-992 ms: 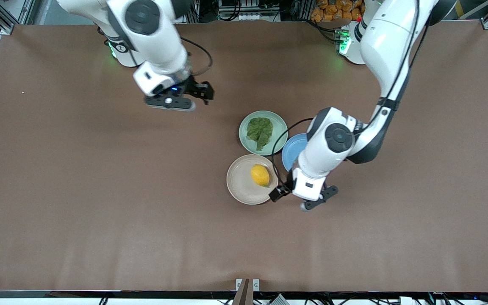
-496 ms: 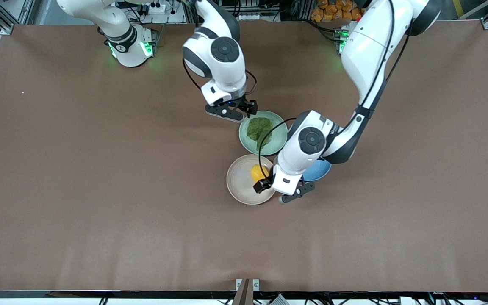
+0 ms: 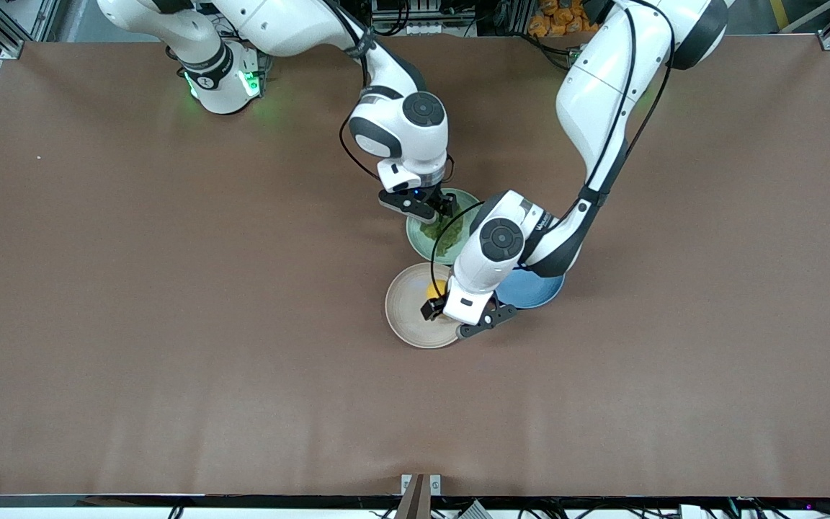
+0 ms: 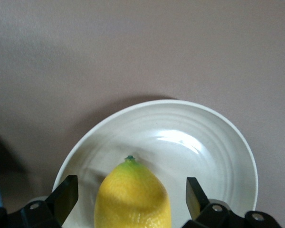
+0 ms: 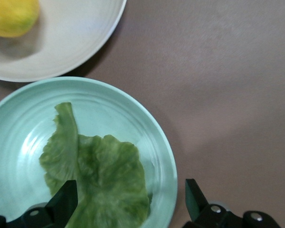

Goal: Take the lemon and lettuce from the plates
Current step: 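Lower and close the left gripper on the lemon while the right gripper grasps lettuce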

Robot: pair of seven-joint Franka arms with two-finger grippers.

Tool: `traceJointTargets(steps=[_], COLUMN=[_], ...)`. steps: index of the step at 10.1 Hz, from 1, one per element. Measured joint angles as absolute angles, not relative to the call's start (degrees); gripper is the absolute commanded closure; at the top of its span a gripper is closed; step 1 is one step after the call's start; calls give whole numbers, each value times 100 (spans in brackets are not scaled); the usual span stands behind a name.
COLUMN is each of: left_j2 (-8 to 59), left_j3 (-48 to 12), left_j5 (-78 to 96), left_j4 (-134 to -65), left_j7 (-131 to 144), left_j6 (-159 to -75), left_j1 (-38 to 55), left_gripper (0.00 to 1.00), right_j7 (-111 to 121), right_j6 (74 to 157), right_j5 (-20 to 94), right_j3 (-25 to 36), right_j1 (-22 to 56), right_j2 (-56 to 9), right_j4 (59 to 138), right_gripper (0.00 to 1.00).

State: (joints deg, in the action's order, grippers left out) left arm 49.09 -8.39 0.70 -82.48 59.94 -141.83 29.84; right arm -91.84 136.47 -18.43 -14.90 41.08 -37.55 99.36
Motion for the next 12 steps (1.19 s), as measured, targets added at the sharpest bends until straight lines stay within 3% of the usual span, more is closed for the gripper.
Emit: traceJointTargets(steps=[1, 2, 3, 10, 11, 12], left_j2=[4923, 4924, 4924, 4886, 4789, 4618], left_j3=[-837, -835, -805, -660, -642, -633], left_j5=[70, 70, 63, 61, 61, 55], left_j4=[-8248, -8246, -8234, -8114, -8073, -8043], left_j7=[6051, 6072, 6073, 6329, 6330, 6328], left_j6=[-14183, -14183, -14184, -14191, -14119, -13891], left_j1=[3029, 3086, 3122, 3141, 3073, 2973], left_gripper=[0, 30, 99, 100, 100, 100], right_j7=[-9194, -9200, -9273, -9966, -10003, -10020], right_j6=[13648, 13645, 13639, 14001, 14004, 14005], right_j5=[-1852, -1853, -1853, -1898, -1902, -1904], right_j3=[-1484, -1480, -1480, -1411, -1375, -1335], right_j1=[4109, 4110, 4114, 4183, 4209, 4241], right_j2=[-3849, -3866, -3873, -4269, -4330, -4399], right_j4=[9851, 9784, 9742, 9361, 9302, 9222], right_gripper=[8, 10, 13, 28, 36, 57])
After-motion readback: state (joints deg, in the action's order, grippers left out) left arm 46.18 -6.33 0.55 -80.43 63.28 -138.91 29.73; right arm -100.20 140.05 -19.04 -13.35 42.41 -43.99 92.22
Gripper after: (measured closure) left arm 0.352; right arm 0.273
